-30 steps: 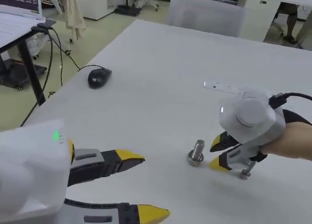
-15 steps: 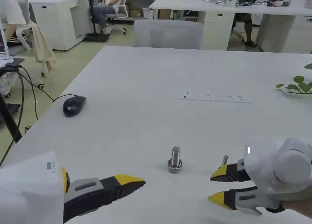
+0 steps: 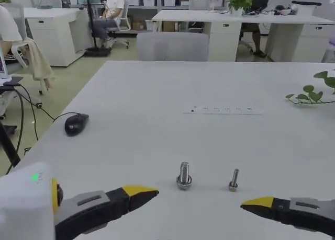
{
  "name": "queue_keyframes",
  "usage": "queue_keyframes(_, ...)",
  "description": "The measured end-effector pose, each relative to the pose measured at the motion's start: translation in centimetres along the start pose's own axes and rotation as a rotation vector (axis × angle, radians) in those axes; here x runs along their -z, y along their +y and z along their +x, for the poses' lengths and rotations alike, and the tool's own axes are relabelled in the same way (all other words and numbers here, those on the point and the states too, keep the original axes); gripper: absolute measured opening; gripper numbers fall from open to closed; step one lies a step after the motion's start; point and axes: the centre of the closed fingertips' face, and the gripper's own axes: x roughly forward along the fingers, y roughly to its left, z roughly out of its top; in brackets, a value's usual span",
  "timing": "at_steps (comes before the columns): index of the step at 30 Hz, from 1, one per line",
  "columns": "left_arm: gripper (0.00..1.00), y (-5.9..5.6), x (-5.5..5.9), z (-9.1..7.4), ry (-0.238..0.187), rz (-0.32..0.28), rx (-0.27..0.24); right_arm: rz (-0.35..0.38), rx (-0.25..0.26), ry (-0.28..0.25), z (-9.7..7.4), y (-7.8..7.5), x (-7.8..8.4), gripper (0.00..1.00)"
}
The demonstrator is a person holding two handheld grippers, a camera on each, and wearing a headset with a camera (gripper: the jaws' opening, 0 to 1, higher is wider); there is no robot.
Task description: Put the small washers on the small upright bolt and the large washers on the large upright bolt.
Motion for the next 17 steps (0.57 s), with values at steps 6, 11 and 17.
queue_keyframes(6, 0.54, 0.0, 0.4, -0.9, 0.009, 0.003, 0.030, 0.068, 0.034, -0.059, -2.1, 0.2, -0.2, 0.49)
queue_keyframes(11, 0.55, -0.3, 0.1, -1.2, -0.015, -0.022, 0.031, 0.099, 0.079, -0.120, -3.8, 0.5, -0.7, 0.53)
queue_keyframes(17, 0.54, -1.8, -0.5, -1.2, -0.011, -0.005, 0.057, 0.116, 0.075, -0.139, -5.3, 1.6, -1.1, 0.53)
